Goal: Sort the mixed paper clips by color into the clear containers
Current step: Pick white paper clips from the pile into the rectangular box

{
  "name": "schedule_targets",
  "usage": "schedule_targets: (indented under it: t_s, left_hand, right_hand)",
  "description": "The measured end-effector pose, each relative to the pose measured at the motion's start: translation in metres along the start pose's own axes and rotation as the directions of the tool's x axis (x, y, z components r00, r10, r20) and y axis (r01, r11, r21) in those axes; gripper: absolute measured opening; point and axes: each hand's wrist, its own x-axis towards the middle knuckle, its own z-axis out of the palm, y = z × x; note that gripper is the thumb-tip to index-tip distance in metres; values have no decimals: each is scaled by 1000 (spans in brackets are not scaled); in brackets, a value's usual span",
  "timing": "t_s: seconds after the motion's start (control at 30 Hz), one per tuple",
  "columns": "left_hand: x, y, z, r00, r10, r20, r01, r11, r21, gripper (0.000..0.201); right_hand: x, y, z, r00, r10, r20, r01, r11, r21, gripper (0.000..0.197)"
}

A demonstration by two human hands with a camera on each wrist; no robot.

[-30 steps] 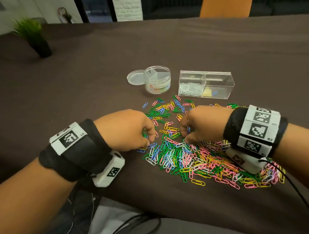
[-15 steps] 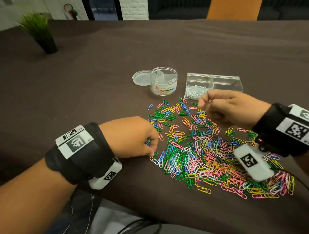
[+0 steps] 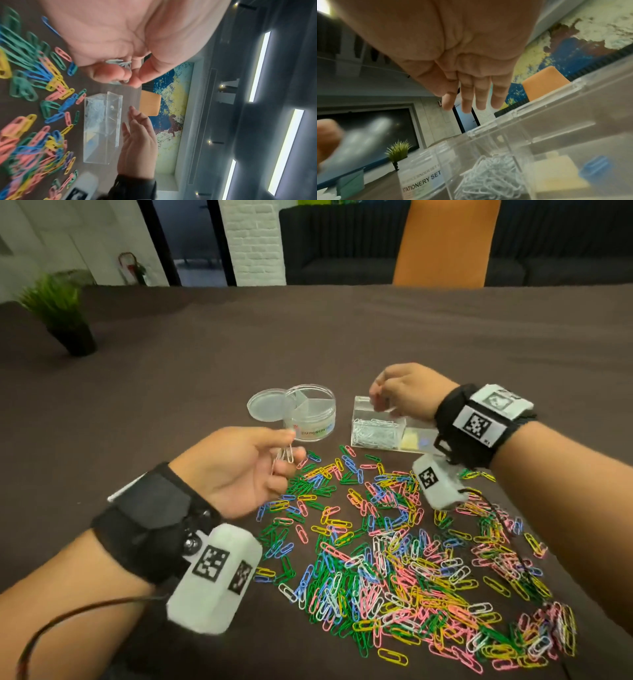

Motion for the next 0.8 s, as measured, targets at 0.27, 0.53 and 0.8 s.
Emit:
schedule_targets:
  t_s: [0.27, 0.53, 0.8]
  left_hand:
    - [94, 42, 65, 947, 302, -108, -253, 910, 328, 14]
    - [131, 48, 105, 955, 208, 212, -252, 187, 950, 21]
    - [88, 53, 75, 878, 384, 285, -341, 83, 937, 29]
  right_hand:
    - [-45, 18, -22, 994, -70, -88, 56, 987, -153, 25]
    - [-129, 75, -48, 990, 51, 135, 6, 920, -392, 26]
    - [-163, 46, -35, 941, -151, 301, 316, 709, -631, 23]
